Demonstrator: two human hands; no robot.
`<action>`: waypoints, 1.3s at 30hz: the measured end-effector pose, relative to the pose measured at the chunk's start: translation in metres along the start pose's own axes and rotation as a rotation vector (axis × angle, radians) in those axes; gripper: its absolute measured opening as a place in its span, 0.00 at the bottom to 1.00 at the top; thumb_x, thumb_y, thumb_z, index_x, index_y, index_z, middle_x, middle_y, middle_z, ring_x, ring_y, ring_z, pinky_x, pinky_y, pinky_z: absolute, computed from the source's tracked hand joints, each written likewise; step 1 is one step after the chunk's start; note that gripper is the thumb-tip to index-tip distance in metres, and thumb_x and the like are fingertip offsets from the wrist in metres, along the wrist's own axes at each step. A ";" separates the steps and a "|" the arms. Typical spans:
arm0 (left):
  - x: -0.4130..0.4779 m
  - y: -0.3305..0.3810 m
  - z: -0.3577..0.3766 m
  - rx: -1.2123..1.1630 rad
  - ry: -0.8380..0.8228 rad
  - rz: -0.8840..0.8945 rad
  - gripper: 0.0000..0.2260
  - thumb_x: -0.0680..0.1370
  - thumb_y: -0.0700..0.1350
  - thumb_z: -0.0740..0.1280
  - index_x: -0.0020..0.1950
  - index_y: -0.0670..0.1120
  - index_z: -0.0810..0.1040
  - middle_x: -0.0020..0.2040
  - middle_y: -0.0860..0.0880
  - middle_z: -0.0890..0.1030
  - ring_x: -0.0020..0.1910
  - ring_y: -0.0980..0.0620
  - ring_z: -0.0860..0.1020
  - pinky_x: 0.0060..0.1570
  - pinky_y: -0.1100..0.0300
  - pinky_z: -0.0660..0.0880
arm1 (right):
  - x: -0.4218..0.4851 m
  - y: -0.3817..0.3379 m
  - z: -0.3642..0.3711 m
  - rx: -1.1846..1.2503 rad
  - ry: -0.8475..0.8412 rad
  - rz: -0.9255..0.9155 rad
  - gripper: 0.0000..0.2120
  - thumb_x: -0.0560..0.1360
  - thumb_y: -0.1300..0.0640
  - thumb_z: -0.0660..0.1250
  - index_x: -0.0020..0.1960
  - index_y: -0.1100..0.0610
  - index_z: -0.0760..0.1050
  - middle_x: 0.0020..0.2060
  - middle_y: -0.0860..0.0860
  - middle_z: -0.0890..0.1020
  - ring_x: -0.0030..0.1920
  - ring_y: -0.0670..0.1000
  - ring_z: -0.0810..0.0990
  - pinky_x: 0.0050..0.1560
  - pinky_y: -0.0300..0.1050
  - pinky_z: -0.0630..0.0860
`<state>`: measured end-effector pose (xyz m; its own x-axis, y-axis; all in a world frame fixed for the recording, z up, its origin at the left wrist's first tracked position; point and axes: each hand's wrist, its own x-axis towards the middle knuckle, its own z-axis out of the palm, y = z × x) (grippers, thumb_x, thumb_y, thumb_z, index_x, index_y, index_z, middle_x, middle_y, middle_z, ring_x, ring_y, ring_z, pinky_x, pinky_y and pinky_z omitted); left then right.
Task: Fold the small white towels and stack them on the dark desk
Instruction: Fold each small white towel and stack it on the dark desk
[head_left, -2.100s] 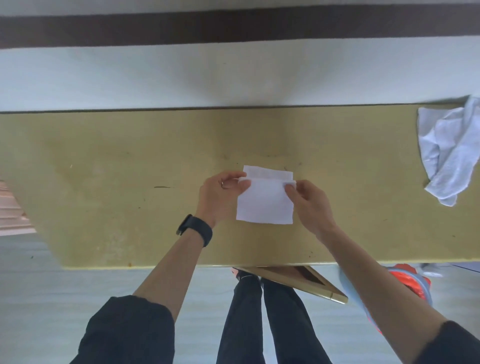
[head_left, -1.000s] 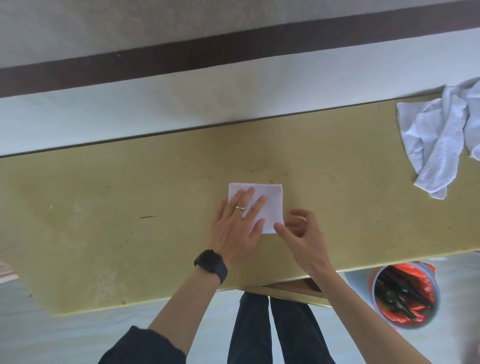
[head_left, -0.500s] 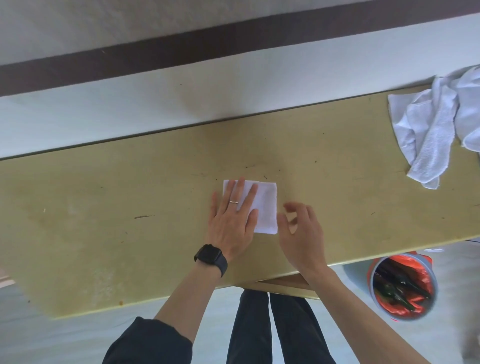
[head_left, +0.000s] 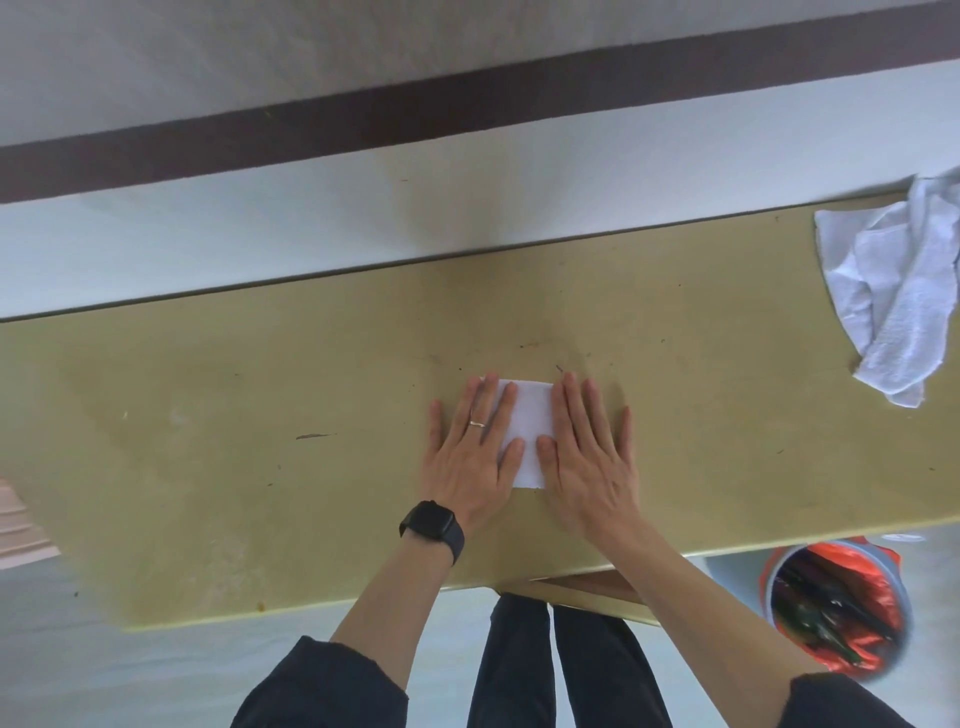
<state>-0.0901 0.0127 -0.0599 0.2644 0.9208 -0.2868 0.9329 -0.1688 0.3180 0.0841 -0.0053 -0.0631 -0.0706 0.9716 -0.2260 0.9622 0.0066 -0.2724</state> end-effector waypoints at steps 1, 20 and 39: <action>-0.008 0.003 0.003 -0.002 0.000 -0.011 0.28 0.83 0.58 0.46 0.81 0.55 0.42 0.81 0.57 0.39 0.79 0.57 0.37 0.76 0.46 0.34 | -0.007 0.001 0.000 -0.005 -0.007 -0.013 0.29 0.83 0.46 0.44 0.81 0.57 0.45 0.81 0.48 0.47 0.80 0.50 0.45 0.77 0.62 0.46; -0.030 0.049 -0.037 -0.405 -0.121 -0.902 0.22 0.76 0.57 0.67 0.65 0.46 0.72 0.64 0.44 0.74 0.65 0.43 0.68 0.60 0.47 0.66 | -0.028 -0.026 -0.061 0.557 -0.173 0.698 0.20 0.73 0.44 0.70 0.58 0.53 0.68 0.52 0.48 0.76 0.55 0.54 0.76 0.51 0.52 0.75; -0.068 0.033 -0.129 -0.967 0.111 -0.529 0.10 0.75 0.48 0.74 0.54 0.48 0.83 0.50 0.55 0.84 0.51 0.56 0.81 0.52 0.63 0.75 | -0.037 -0.024 -0.150 0.994 -0.136 0.414 0.04 0.74 0.55 0.73 0.47 0.47 0.82 0.41 0.45 0.85 0.46 0.46 0.82 0.44 0.40 0.75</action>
<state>-0.1091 -0.0101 0.0860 -0.1800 0.8302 -0.5276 0.3248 0.5564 0.7647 0.1028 -0.0058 0.0922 0.1230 0.8198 -0.5593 0.2788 -0.5694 -0.7733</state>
